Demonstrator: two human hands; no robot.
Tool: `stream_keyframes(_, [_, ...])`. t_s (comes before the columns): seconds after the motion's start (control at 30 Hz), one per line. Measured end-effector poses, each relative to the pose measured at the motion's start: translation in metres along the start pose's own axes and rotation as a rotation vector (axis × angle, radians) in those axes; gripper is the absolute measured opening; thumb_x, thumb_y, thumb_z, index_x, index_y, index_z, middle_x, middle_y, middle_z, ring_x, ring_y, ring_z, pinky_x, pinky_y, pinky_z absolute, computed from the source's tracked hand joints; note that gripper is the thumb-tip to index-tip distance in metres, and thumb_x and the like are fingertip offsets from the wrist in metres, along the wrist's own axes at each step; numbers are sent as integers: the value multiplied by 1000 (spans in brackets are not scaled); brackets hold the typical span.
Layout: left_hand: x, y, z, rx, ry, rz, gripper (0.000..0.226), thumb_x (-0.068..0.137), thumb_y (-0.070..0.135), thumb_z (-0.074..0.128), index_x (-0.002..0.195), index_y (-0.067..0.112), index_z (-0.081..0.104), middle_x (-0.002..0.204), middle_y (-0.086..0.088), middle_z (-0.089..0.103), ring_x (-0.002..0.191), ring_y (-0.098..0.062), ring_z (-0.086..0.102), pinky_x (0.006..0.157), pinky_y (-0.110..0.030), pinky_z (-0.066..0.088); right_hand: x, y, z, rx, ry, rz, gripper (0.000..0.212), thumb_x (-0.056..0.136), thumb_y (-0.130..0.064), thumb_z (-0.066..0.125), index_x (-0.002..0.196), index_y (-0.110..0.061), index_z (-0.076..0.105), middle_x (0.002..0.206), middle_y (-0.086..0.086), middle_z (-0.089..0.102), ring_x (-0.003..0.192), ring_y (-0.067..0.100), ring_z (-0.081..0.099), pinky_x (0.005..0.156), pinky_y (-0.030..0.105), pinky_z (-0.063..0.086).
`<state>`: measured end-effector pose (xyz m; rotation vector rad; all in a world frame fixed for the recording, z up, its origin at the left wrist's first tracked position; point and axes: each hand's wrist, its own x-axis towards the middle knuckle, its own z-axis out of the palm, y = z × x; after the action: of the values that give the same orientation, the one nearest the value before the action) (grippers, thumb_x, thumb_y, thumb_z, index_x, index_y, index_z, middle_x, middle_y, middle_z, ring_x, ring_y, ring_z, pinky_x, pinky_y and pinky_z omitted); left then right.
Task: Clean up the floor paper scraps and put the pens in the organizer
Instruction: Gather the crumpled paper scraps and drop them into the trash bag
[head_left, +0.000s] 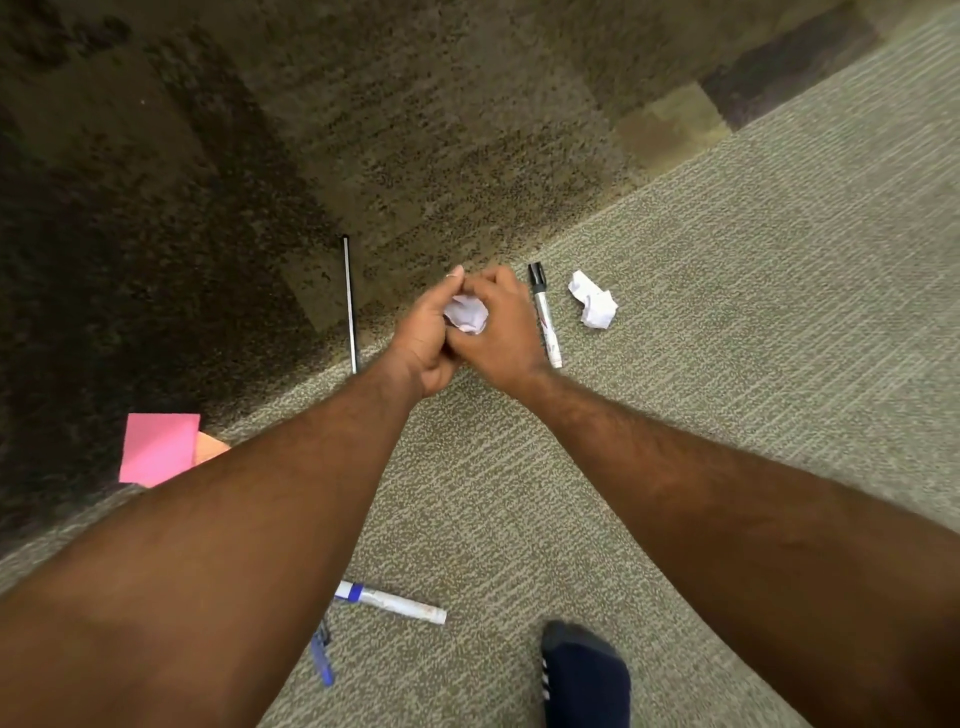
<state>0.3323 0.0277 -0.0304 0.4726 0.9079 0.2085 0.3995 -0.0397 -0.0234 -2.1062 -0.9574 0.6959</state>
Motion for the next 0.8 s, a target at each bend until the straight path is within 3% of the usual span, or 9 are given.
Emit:
stream_keyframes(0.13, [1, 3, -10, -76, 46, -11, 24, 95, 26, 61, 109, 6, 63, 95, -12, 64, 80, -21, 66, 74, -31, 58, 1, 16, -34, -80, -131, -72, 88, 62, -51, 84, 137, -25, 46, 134, -1, 44, 124, 15, 43, 110, 46, 39])
stream_keyframes(0.27, [2, 5, -18, -100, 66, -11, 12, 93, 23, 60, 100, 13, 62, 92, -14, 64, 82, -22, 64, 65, -33, 60, 12, 42, -69, -300, -109, -87, 81, 73, -58, 75, 140, -26, 44, 141, 4, 40, 129, 18, 39, 111, 49, 37])
stream_keyframes(0.4, [2, 5, -19, -74, 87, -18, 15, 93, 27, 59, 96, 12, 63, 91, -14, 64, 85, -22, 64, 66, -36, 62, 24, 69, -89, -643, -184, 108, 77, 82, -37, 73, 148, -32, 34, 162, 6, 13, 146, 31, 20, 118, 57, 25])
stream_keyframes(0.5, [1, 5, -20, -63, 83, -16, 18, 93, 28, 58, 94, 11, 63, 94, -15, 60, 83, -21, 62, 66, -38, 62, 25, 80, -89, -677, -298, 203, 71, 88, -28, 67, 149, -33, 32, 165, 6, 0, 149, 36, 11, 116, 61, 25])
stream_keyframes(0.63, [-3, 3, -24, -39, 93, -29, 28, 93, 34, 59, 104, 9, 63, 109, -18, 56, 88, -26, 61, 68, -39, 62, 15, 86, -81, -694, -282, 225, 64, 92, -11, 59, 148, -31, 35, 164, 7, 13, 147, 34, 21, 113, 54, 30])
stream_keyframes(0.8, [-13, 2, -33, -46, 112, -35, 35, 92, 39, 61, 106, 6, 62, 106, -18, 59, 92, -28, 62, 74, -43, 61, -4, 85, -74, -652, -77, 221, 39, 91, -6, 62, 125, -23, 61, 138, 10, 50, 123, 25, 50, 109, 44, 43])
